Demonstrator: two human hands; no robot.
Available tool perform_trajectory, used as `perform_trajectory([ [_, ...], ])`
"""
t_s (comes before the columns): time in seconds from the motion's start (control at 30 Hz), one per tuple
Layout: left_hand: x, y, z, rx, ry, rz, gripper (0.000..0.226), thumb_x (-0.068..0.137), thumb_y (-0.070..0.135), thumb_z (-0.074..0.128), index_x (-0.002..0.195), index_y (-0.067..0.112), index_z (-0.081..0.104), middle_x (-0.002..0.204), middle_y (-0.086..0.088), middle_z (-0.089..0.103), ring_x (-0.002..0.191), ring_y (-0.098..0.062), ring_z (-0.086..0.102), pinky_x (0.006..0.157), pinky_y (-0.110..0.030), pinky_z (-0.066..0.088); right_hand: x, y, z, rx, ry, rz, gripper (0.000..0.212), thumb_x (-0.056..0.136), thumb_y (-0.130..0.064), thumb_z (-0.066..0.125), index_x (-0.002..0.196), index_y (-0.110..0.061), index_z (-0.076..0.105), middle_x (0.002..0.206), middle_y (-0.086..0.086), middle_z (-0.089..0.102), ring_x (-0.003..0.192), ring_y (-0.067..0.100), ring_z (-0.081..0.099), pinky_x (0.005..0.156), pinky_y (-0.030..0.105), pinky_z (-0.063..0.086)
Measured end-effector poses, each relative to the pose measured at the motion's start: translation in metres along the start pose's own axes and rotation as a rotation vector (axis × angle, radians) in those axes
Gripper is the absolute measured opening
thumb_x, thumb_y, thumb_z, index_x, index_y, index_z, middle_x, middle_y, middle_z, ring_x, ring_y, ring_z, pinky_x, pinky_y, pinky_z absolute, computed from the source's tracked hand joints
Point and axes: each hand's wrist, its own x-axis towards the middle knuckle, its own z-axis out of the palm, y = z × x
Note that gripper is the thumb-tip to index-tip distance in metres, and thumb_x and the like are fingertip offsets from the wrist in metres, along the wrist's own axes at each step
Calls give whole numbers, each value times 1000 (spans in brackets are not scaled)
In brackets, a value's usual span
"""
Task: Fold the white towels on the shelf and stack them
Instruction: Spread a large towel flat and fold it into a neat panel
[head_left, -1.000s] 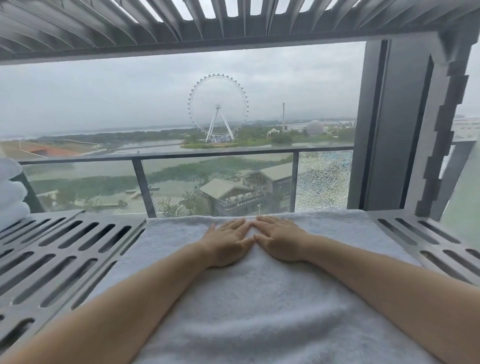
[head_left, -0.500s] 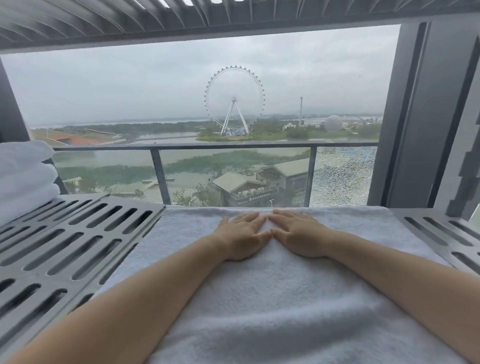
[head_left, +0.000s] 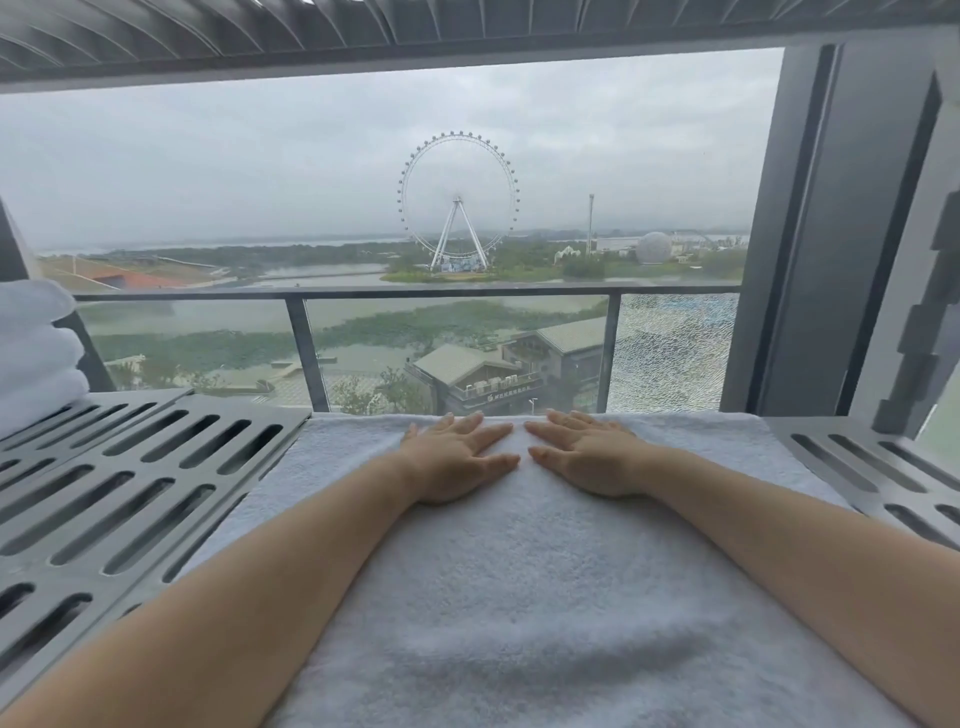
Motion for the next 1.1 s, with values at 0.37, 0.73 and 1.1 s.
perform_trajectory([
  [0.37,-2,-14,2,-46,55,-25,64,85,71,22,143,44,11,156,6,8,143,-17,4,114,-51,5,-3,11,-2,3,102,-42,63,89,-66,15,145,-38,8,155,-11,1,141,9,-4,112,45,-5],
  [0.73,0,-40,0,-25,35,-257,60,93,55,16,147,31,5,157,4,1,143,-16,0,113,-52,0,30,-59,8,15,17,-161,58,95,-52,18,147,-28,10,156,-8,5,142,12,1,114,43,-2],
  [1.1,0,-62,3,-10,44,-299,70,83,74,12,144,42,5,156,6,5,143,-22,1,109,-58,1,23,-47,8,25,48,-227,59,94,-54,21,146,-27,15,156,-7,9,142,11,4,116,38,2],
])
